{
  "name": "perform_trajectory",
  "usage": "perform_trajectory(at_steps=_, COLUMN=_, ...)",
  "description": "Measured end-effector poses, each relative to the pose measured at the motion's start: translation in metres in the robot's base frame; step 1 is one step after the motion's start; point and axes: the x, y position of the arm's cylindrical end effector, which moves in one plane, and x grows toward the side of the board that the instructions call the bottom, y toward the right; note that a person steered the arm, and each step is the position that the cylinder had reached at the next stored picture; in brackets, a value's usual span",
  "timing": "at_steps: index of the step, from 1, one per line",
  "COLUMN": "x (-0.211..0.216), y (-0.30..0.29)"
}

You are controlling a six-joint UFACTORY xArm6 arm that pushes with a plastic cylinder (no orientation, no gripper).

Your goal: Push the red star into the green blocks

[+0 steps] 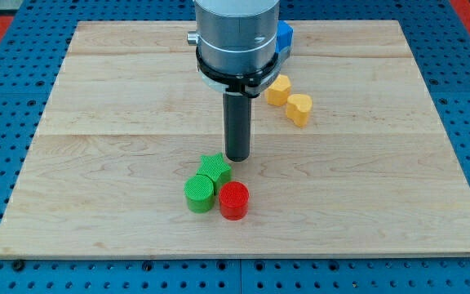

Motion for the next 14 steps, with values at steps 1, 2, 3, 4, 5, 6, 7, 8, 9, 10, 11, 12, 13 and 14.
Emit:
perform_trajectory(at_steps=1, x=0.0, y=0.0)
perform_trajectory(at_steps=2, x=0.0, y=0.001)
perform_trajectory(at_steps=3, x=0.0, y=0.001)
perform_trajectory(at_steps=4, x=0.0, y=0.017)
perform_trajectory(at_steps=5, x=0.0, y=0.028)
perform_trajectory(at_steps=6, x=0.0, y=0.028)
perform_trajectory(at_steps=7, x=-0.003, y=0.064)
perform_trajectory(at_steps=8, x=-0.013, y=0.127)
perform_trajectory(at_steps=9, x=-0.053, y=0.153)
perform_trajectory(at_steps=10, x=-0.105, y=0.133)
perform_trajectory(at_steps=11, x=-0.146, y=0.073)
perform_trajectory(at_steps=12, x=-0.183, y=0.061)
perform_trajectory(at_steps=13, x=-0.192, y=0.055)
perform_trajectory(at_steps=14, x=-0.195, y=0.021)
